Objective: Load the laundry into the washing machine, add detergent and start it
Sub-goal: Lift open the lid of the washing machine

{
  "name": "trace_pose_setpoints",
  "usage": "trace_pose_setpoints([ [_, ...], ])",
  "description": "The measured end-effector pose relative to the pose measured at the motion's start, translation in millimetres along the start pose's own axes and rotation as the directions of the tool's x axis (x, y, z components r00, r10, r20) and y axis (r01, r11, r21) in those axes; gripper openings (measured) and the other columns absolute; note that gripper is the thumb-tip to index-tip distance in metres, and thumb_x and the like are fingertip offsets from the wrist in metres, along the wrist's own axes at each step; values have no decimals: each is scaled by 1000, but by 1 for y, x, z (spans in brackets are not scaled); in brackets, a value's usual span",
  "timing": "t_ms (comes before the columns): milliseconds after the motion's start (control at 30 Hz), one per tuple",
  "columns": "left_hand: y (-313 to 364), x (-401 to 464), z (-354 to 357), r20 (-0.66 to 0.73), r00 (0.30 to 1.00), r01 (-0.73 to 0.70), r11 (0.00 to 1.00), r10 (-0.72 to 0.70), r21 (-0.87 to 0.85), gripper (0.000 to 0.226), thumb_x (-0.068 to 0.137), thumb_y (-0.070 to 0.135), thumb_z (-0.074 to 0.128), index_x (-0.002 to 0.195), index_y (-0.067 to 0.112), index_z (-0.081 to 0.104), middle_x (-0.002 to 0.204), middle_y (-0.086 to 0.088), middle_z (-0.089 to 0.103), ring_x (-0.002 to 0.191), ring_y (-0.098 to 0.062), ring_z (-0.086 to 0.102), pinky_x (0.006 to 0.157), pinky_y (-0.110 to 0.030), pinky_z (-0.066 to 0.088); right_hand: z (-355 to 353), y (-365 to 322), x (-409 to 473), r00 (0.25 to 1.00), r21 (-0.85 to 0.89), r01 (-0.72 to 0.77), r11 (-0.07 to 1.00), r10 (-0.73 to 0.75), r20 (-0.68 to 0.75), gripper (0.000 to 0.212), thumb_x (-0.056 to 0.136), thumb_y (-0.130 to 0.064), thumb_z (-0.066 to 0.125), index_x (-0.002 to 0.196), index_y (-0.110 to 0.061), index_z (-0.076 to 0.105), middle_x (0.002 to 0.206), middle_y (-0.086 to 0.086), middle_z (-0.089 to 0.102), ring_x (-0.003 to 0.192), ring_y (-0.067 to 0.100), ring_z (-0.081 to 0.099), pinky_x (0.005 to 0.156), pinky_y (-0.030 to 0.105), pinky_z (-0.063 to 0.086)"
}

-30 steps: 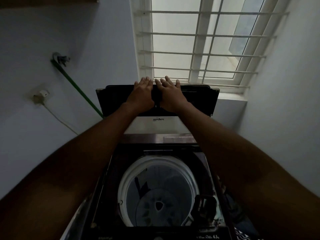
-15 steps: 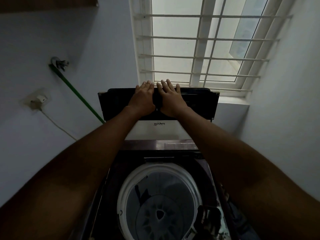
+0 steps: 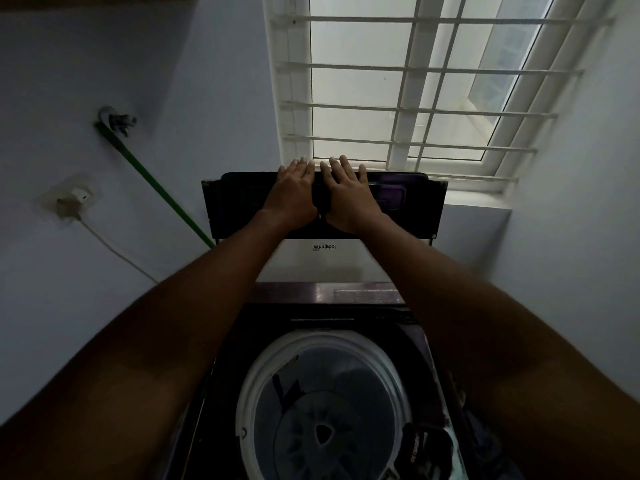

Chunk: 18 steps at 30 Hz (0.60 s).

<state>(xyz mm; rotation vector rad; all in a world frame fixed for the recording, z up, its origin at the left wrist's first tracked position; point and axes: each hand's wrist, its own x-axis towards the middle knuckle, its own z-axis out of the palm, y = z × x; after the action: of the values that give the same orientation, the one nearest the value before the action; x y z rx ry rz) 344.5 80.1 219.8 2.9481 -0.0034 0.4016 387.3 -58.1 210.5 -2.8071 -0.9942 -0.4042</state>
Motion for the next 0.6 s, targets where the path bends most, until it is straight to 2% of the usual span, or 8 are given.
trace_pose_setpoints([
  [300, -6, 12, 9, -1, 1000, -1, 1000, 1, 13, 93, 80, 18, 68, 155, 4, 14, 162, -18, 13, 152, -29, 7, 122, -43, 2, 7, 5, 10, 1000, -4, 3, 1000, -3, 12, 99, 81, -36, 66, 156, -9, 7, 162, 13, 10, 151, 30, -2, 120, 54, -1],
  [500, -7, 20, 12, 43, 999, 18, 995, -22, 93, 95, 82, 27, 65, 156, 6, 10, 162, -15, 12, 151, -29, 5, 123, -45, 4, 9, 5, 15, 999, -3, -1, 1000, 1, 32, 96, 84, -38, 63, 155, -7, 7, 160, 18, 14, 150, 34, 5, 121, 53, 1],
  [600, -8, 22, 19, 43, 999, 18, 991, -24, 133, 98, 81, 32, 67, 156, 8, 8, 162, -14, 12, 151, -30, 6, 122, -46, 4, 11, 8, 18, 999, 10, -1, 1000, 1, 41, 95, 85, -37, 64, 155, -7, 7, 161, 17, 12, 150, 34, 2, 121, 53, 1],
])
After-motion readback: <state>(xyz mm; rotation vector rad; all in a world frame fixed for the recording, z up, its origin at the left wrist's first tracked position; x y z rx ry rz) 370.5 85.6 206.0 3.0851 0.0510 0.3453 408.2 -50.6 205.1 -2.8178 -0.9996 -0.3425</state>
